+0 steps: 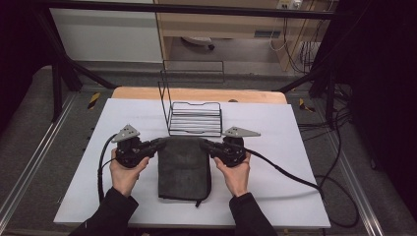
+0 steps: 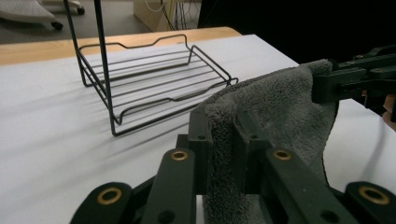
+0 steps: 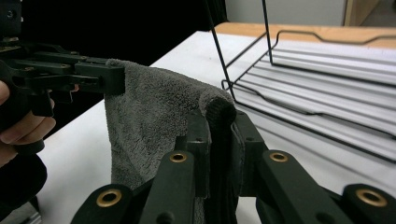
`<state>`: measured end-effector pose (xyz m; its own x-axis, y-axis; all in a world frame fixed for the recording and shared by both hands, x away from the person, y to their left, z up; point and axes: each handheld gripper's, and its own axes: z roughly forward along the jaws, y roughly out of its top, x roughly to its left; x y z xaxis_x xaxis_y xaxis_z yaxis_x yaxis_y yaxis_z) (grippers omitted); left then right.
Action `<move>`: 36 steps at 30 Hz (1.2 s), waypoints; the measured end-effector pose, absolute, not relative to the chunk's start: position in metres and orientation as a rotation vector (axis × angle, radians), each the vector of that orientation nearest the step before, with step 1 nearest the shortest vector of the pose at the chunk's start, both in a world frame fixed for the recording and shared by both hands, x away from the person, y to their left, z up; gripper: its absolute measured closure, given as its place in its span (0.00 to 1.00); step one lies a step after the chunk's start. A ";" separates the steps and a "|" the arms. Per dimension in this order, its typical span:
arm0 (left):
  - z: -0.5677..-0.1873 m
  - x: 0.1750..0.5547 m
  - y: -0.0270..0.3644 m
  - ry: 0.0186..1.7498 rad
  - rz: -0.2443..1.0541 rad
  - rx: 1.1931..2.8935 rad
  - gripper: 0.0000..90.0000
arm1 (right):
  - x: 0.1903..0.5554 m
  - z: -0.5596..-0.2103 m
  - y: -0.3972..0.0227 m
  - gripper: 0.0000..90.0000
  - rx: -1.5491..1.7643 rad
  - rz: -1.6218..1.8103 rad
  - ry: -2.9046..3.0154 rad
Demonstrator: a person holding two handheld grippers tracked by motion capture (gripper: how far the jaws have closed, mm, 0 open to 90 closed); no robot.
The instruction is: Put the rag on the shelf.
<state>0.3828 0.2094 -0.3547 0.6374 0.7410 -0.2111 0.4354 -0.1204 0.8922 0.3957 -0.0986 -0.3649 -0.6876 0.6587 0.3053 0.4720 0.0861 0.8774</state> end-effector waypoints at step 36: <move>-0.301 0.361 0.221 0.827 0.465 1.528 0.88 | 0.372 -0.301 -0.090 0.90 0.903 1.801 1.952</move>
